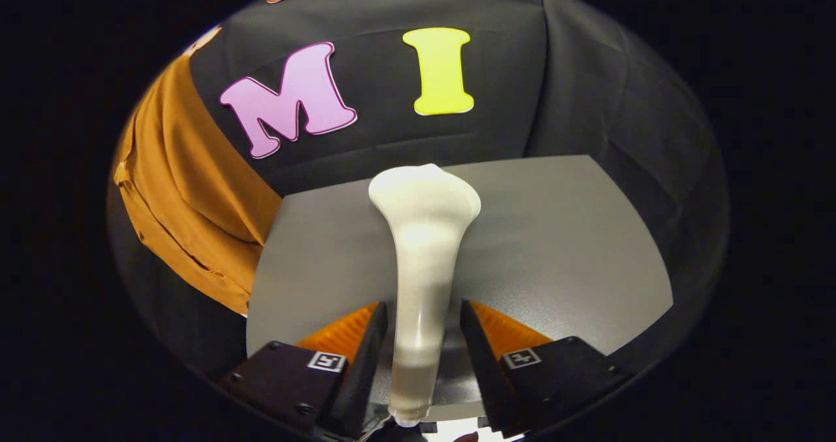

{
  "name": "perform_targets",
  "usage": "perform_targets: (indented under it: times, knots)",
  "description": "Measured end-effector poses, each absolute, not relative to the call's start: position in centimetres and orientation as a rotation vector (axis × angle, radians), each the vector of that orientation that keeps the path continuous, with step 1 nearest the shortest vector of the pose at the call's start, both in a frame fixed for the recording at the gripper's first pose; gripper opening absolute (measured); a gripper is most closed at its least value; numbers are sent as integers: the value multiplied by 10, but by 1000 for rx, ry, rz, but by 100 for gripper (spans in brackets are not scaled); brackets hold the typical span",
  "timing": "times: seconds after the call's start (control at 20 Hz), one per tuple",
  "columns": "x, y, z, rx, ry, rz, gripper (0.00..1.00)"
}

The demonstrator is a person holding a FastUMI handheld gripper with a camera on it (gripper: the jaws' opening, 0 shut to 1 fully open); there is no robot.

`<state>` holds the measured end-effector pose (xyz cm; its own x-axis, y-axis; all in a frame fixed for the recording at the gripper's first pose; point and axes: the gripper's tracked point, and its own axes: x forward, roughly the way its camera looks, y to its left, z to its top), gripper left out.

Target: Iron the clothes twice with a garment steamer, once on the left side and once on the right side.

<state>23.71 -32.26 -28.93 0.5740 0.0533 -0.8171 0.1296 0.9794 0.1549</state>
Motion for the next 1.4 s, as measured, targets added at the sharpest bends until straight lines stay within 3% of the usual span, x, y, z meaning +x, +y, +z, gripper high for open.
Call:
perform_targets:
  times: [0.3,0.55,0.85,1.1,1.4]
  knots:
    - [244,-321,-282,202,901,-47,29]
    - [227,-322,-240,203,761,-77,29]
    - [194,-312,-139,155,441,-132,29]
    - [168,-250,-85,93,316,-113,29]
    - [145,-140,-70,99,246,-71,28]
